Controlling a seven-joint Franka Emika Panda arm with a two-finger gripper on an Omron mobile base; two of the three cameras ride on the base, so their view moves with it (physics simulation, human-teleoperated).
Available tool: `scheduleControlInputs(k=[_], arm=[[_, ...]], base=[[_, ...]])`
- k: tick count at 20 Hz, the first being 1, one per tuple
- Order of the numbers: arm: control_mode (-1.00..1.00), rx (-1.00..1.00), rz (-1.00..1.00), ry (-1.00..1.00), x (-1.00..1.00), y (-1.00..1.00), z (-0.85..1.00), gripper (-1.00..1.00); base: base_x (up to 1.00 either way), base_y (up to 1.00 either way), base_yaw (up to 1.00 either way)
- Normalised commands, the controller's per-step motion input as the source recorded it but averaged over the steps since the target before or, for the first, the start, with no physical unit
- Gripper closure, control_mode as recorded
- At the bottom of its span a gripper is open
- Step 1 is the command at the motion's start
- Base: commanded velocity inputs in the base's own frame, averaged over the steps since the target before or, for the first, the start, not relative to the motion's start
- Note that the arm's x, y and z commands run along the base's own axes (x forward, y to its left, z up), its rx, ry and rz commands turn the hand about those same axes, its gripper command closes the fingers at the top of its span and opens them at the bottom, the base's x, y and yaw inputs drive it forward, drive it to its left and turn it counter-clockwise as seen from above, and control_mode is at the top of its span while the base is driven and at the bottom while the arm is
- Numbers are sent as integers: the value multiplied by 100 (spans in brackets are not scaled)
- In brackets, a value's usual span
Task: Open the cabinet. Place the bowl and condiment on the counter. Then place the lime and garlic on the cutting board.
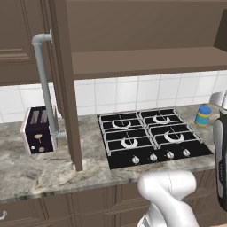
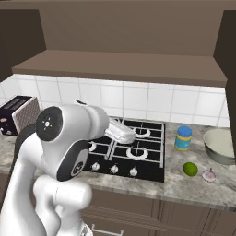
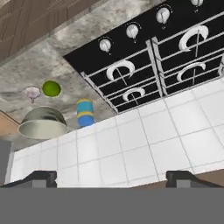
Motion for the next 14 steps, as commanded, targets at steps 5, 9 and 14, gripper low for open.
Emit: scheduleControlInputs(k=[5,9,14], arm=[[-100,-18,22,39,-15,25,0,-100],[-100,-15,15,9,-24,47,-21,-100],[-100,-13,9,0,-22,54,-60,-100]], base=[[0,0,0],[0,0,0],[0,0,0]])
